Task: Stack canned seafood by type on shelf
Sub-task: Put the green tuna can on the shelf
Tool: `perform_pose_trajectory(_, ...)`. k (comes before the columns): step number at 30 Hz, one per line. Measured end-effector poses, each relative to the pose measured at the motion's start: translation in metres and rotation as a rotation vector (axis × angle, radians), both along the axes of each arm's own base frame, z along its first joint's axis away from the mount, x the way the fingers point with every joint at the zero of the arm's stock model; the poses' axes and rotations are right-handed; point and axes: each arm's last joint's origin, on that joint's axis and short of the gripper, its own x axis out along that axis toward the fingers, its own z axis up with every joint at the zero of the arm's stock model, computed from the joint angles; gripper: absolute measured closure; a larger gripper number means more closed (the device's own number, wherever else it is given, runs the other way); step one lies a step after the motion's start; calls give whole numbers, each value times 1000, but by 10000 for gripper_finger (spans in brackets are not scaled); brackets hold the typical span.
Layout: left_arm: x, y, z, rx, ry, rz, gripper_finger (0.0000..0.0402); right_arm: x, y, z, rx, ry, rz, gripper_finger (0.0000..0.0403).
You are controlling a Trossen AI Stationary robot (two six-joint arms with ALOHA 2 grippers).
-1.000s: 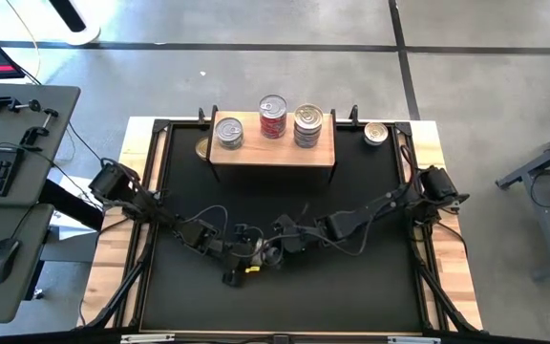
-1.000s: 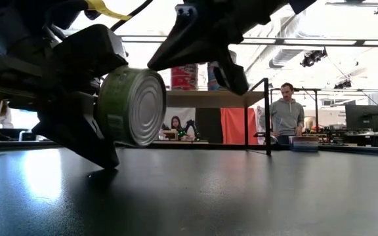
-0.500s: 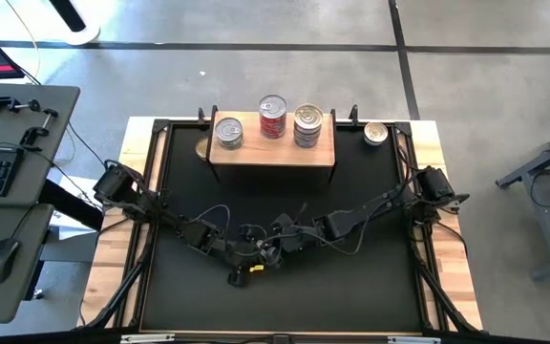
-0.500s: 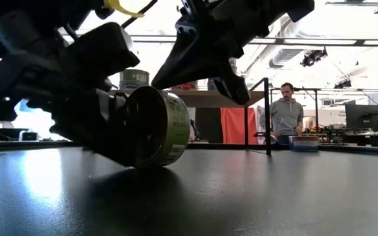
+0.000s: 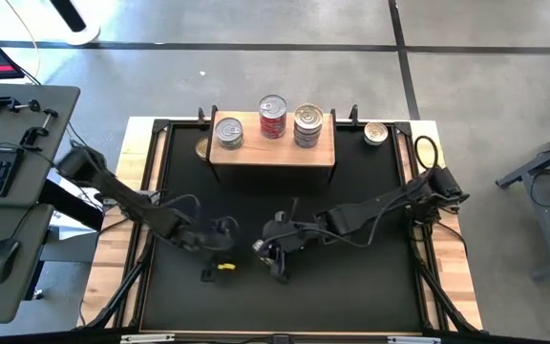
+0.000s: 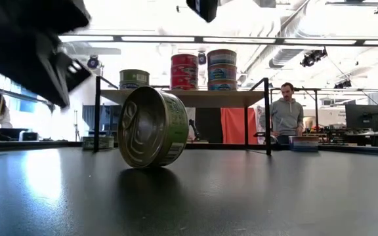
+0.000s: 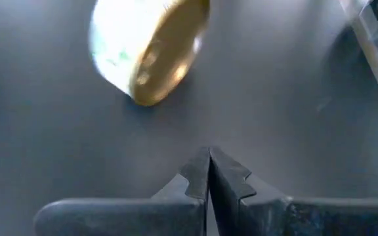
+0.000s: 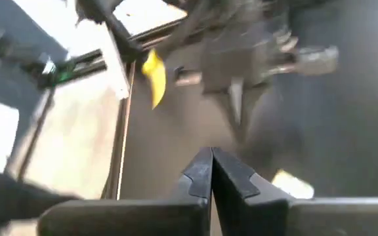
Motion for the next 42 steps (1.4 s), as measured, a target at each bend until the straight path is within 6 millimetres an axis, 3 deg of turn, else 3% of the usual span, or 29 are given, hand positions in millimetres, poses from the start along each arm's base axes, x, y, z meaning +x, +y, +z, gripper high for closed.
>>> perform_pose_trajectory(5, -26, 11, 23, -77, -121, 68, 401, 9, -2, 13, -88, 161, 23, 381)
perform_pose_trajectory(9, -32, 17, 32, -59, -171, 115, 402, 9, -5, 21, -81, 250, 29, 309)
perform_pose_trajectory(16, -32, 18, 26, -18, -135, 127, 401, -6, -6, 0, -38, 490, -99, 135)
perform_pose_trajectory(20, -30, 17, 24, -19, -143, 134, 401, -2, -6, -25, 63, 522, -230, 73)
perform_pose_trajectory(23, -28, 16, 26, -36, -167, 142, 401, 1, -6, -35, 75, 519, -255, 59)
perform_pose_trajectory(42, -32, 20, 45, -28, -272, 67, 401, 26, 3, -77, 32, 457, -315, 57)
